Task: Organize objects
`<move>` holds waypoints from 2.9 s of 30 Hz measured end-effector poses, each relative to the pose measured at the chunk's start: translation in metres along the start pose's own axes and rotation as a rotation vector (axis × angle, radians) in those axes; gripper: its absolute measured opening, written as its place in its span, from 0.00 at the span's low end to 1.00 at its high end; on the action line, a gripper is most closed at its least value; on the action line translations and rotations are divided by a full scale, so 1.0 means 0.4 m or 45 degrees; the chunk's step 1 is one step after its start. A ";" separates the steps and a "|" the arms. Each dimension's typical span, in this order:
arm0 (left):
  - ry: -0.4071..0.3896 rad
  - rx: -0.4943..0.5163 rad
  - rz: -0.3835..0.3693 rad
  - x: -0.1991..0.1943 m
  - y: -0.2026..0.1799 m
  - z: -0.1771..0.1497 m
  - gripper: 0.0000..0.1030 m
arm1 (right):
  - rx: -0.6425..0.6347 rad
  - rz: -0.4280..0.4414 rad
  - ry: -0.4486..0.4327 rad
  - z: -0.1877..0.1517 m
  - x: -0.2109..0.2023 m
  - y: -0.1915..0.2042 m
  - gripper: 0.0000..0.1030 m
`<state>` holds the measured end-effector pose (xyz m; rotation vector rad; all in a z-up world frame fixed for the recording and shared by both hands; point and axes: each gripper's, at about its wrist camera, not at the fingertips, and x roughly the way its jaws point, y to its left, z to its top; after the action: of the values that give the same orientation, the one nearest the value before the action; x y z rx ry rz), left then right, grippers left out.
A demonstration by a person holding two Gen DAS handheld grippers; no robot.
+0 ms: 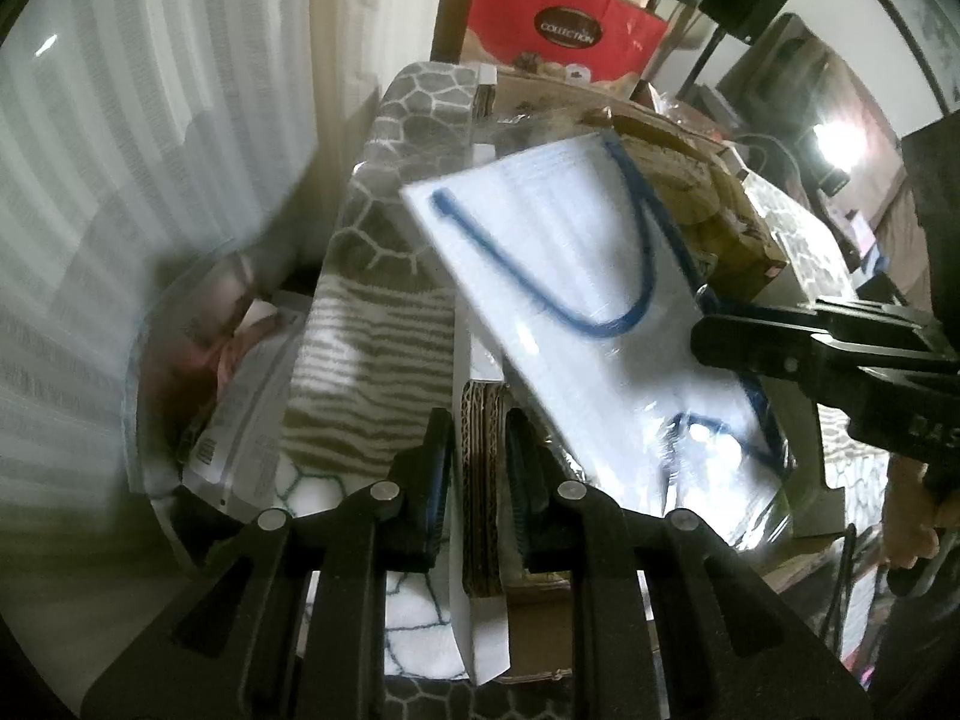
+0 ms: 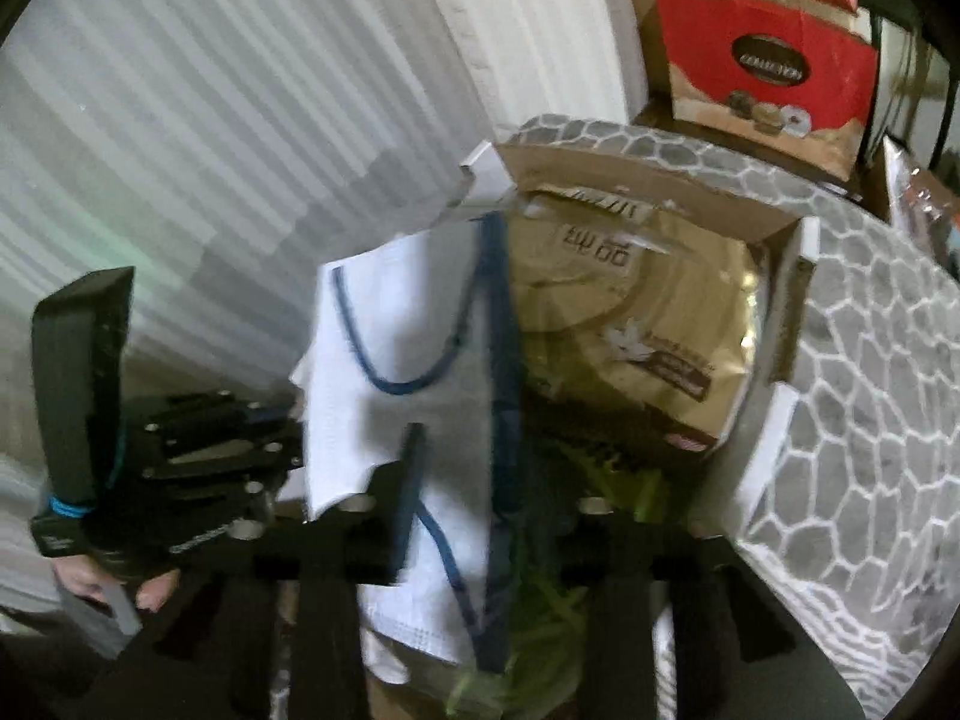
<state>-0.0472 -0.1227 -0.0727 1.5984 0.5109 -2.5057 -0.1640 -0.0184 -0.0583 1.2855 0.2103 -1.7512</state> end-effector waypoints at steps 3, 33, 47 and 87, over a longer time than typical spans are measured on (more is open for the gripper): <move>-0.002 -0.004 -0.009 -0.004 0.003 0.002 0.15 | 0.014 0.014 -0.013 -0.002 -0.003 -0.001 0.09; -0.020 -0.005 0.007 -0.012 -0.009 0.013 0.16 | 0.503 -0.116 -0.249 -0.127 -0.139 -0.096 0.04; -0.018 0.004 0.033 -0.002 -0.006 0.022 0.18 | 0.409 -0.131 -0.136 -0.121 -0.142 -0.054 0.24; 0.062 0.205 -0.053 0.017 -0.216 -0.056 0.33 | 0.378 -0.342 -0.119 -0.086 -0.184 -0.237 0.14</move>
<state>-0.0553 -0.0337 -0.0688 1.7254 0.3588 -2.6037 -0.2100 0.0972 -0.0472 1.4317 0.0728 -2.1287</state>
